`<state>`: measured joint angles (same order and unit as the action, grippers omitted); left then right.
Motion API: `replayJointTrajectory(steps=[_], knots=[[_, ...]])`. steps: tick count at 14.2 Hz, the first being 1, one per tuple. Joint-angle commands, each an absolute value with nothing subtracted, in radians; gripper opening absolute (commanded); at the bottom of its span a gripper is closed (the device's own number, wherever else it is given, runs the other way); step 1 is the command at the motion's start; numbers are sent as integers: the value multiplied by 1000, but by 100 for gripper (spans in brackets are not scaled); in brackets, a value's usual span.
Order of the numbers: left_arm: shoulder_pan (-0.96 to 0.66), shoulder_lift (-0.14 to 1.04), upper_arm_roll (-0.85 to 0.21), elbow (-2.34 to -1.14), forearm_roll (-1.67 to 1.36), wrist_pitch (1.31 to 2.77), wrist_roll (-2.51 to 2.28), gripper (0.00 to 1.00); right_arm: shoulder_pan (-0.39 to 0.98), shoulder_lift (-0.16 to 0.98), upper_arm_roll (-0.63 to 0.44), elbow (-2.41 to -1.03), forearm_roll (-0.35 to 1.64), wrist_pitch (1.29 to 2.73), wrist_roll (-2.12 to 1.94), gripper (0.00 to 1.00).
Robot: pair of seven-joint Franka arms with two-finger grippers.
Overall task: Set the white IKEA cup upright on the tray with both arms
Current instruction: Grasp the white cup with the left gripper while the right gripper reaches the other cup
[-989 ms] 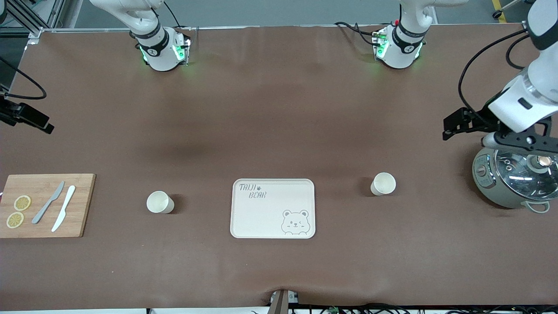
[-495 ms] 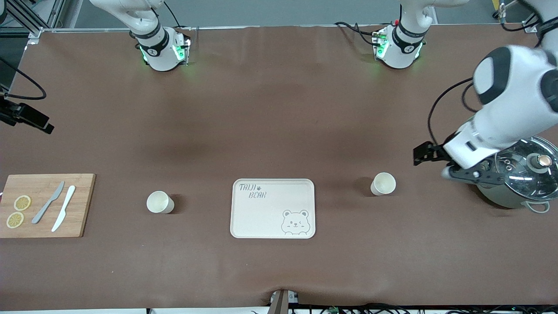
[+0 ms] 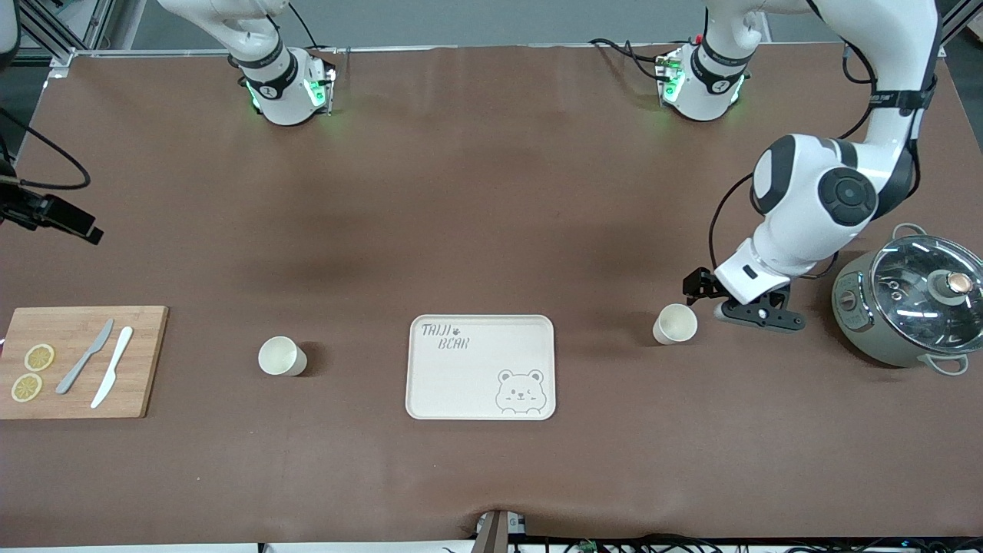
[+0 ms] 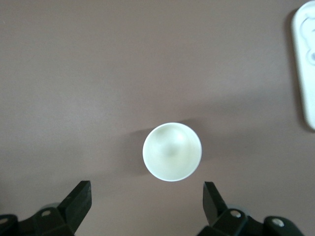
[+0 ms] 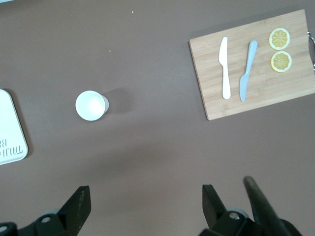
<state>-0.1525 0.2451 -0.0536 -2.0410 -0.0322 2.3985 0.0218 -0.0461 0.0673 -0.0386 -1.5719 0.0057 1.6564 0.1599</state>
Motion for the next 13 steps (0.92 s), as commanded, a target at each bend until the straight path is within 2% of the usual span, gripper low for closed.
replayJointTrajectory(steps=[1,6,9,13], knots=[[-149,273,-55,-2100,-6,2506,25,100,-52,119,-28,-1563,78,1715,187,100],[-144,345,-57,-2099,-6,2598,28,100,0,222,-26,-1603,84,1857,215,100],[-143,379,-55,-2091,-6,2634,29,100,9,261,-26,-1690,86,2035,233,100],[-143,402,-55,-2072,-6,2657,32,100,26,325,-25,-1698,86,2088,236,100]])
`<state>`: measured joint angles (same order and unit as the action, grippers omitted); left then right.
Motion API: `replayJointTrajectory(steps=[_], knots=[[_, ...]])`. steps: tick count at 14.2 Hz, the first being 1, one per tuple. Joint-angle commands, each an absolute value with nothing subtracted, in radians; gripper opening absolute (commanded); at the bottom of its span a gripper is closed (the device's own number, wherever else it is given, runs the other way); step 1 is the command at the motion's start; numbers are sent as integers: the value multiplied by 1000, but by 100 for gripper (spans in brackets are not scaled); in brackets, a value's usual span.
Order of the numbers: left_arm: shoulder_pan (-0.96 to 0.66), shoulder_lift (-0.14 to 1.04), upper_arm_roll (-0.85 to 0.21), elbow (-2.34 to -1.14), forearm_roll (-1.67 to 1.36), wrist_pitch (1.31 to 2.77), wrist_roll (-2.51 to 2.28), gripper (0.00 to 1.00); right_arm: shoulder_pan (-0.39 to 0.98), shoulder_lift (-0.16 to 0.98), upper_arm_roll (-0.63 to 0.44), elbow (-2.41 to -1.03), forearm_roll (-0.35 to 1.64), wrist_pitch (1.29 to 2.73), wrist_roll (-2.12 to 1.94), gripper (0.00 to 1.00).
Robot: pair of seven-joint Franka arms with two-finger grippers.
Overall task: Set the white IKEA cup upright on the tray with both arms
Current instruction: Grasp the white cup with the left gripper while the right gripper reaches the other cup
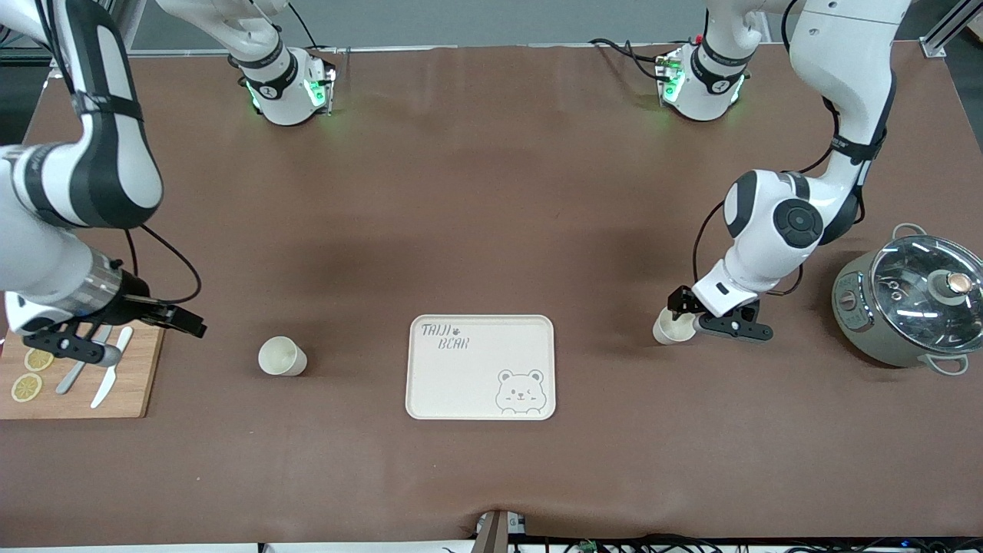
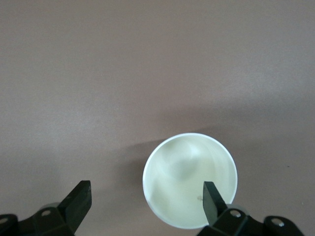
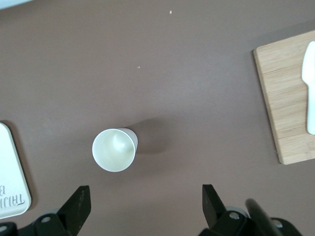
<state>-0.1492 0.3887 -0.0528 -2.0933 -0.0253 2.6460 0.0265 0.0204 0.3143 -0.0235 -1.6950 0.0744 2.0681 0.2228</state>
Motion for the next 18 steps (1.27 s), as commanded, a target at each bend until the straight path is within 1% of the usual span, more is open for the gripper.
replayJointTrajectory(steps=[1,6,10,11,12,13,16,18], knots=[[-143,409,-55,-2069,-6,2657,34,100,29,339,-25,-1701,86,2104,238,100],[-141,468,-54,-2028,-6,2657,35,100,55,399,-26,-1713,86,2187,238,100],[-140,494,-55,-2008,-14,2657,14,100,71,405,-26,-1818,86,2333,238,100],[-143,492,-55,-2009,-34,2652,-23,8,77,405,-26,-1847,86,2377,238,100],[-147,491,-54,-2013,-23,2648,-46,0,78,405,-25,-1874,86,2426,238,100],[-152,491,-52,-2010,-21,2648,-46,0,80,410,-25,-1891,86,2459,238,100],[-150,489,-54,-2008,-21,2648,-48,0,86,429,-26,-1905,86,2494,238,100],[-153,480,-54,-2002,-21,2648,-57,0,94,446,-25,-1933,86,2552,238,100]])
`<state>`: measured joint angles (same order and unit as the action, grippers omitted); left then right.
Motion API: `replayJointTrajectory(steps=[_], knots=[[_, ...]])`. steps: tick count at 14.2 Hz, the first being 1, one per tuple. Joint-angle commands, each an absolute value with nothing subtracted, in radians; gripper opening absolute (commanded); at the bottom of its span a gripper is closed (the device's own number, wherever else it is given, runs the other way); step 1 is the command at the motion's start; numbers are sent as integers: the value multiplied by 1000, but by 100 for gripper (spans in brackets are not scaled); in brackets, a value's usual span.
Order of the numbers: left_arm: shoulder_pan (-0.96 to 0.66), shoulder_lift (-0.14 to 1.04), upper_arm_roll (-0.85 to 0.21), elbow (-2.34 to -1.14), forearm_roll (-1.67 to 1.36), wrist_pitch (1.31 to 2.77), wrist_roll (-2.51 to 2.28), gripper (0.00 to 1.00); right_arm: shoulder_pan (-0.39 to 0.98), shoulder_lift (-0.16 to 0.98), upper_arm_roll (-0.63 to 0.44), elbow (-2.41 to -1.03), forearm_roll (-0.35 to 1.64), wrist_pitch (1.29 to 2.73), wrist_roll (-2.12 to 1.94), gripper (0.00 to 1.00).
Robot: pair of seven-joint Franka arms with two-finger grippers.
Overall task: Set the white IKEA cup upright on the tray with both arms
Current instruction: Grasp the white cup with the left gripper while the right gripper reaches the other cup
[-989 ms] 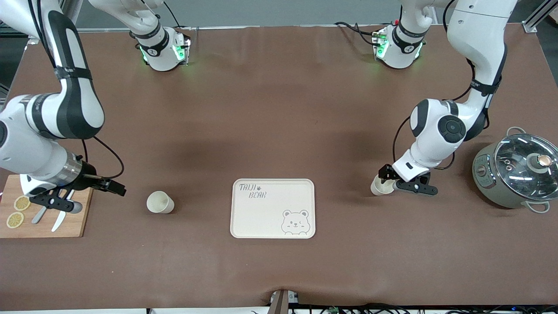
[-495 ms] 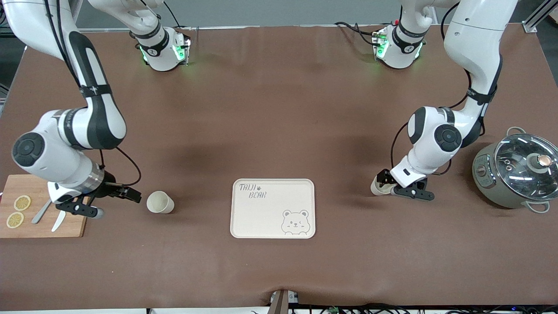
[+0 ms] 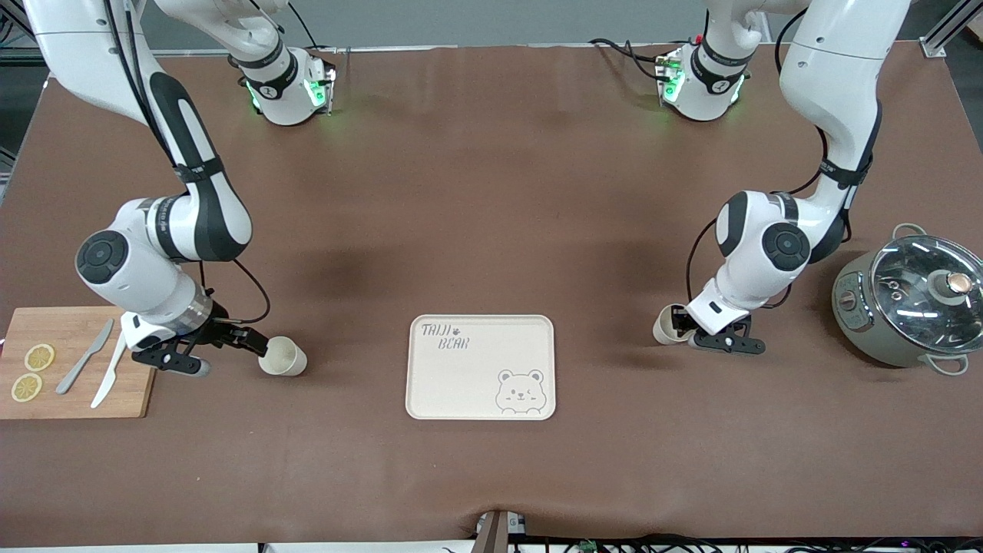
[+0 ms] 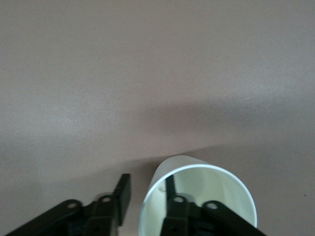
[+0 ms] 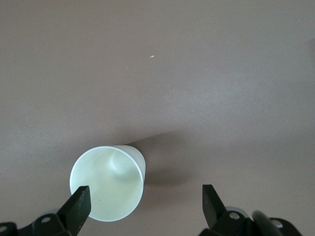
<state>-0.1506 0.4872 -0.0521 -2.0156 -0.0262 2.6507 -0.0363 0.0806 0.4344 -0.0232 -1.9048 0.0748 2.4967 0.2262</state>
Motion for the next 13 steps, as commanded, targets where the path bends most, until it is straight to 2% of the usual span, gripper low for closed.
replayJointTrajectory(steps=[1,2,4,6,8,13], knots=[[-156,470,-55,-1994,-23,2646,-66,0,94,455,-25,-1942,86,2580,238,100],[-160,462,-55,-1981,-23,2628,-78,0,97,469,-26,-1944,86,2592,238,100],[-188,448,-60,-1895,-23,2487,-139,0,106,494,-26,-1942,86,2620,238,100],[-238,459,-60,-1730,-23,2277,-259,0,110,512,-26,-1942,86,2640,238,100],[-296,529,-60,-1559,-21,2157,-381,0,110,529,-25,-1942,86,2663,238,100],[-435,710,-45,-1352,-17,2137,-552,0,109,532,-26,-1942,86,2660,238,100]])
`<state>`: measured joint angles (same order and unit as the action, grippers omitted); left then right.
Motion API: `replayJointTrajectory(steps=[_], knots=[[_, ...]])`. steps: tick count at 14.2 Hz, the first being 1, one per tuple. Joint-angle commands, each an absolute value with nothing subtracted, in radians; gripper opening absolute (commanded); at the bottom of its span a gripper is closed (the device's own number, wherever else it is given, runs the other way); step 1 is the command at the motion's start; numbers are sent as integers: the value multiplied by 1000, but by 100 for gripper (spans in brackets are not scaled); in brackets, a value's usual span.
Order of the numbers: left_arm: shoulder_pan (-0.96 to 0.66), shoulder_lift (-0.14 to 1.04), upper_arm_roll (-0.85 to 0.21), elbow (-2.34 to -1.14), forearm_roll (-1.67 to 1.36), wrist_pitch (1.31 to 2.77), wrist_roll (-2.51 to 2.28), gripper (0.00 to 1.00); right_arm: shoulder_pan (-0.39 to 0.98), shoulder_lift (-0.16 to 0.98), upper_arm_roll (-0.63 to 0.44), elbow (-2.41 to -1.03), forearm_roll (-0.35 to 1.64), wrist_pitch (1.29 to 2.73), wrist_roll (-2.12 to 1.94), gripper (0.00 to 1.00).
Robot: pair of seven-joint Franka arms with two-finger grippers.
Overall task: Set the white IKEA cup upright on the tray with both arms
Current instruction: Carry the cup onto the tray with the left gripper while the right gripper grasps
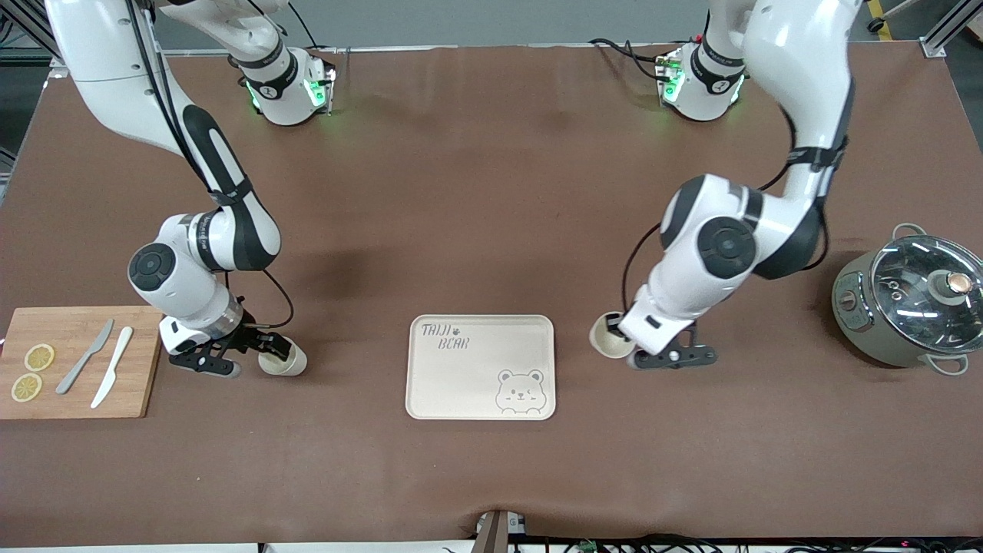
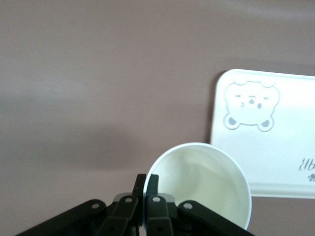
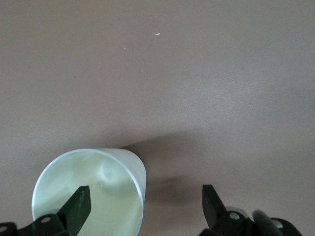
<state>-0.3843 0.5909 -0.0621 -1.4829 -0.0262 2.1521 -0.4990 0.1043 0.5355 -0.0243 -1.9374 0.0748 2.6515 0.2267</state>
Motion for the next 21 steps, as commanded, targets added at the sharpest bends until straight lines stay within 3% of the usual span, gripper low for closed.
replayJointTrajectory(steps=[1,11,12,14,17,20,21], knots=[[-460,742,-31,-1313,-14,2143,-575,0,109,534,-26,-1942,86,2660,238,100],[-597,833,18,-1278,-14,2376,-632,0,112,551,-26,-1941,86,2698,238,100],[-610,845,31,-1278,-14,2393,-643,0,112,551,-26,-1940,86,2698,238,82],[-623,862,35,-1278,-14,2430,-658,0,110,551,-25,-1940,86,2697,238,65],[-630,882,37,-1278,-12,2439,-658,0,110,551,-25,-1939,86,2688,239,30],[-629,893,37,-1281,-8,2439,-657,0,110,549,-25,-1934,86,2684,265,3],[-629,894,37,-1281,-8,2439,-657,0,110,549,-25,-1931,86,2684,282,0]])
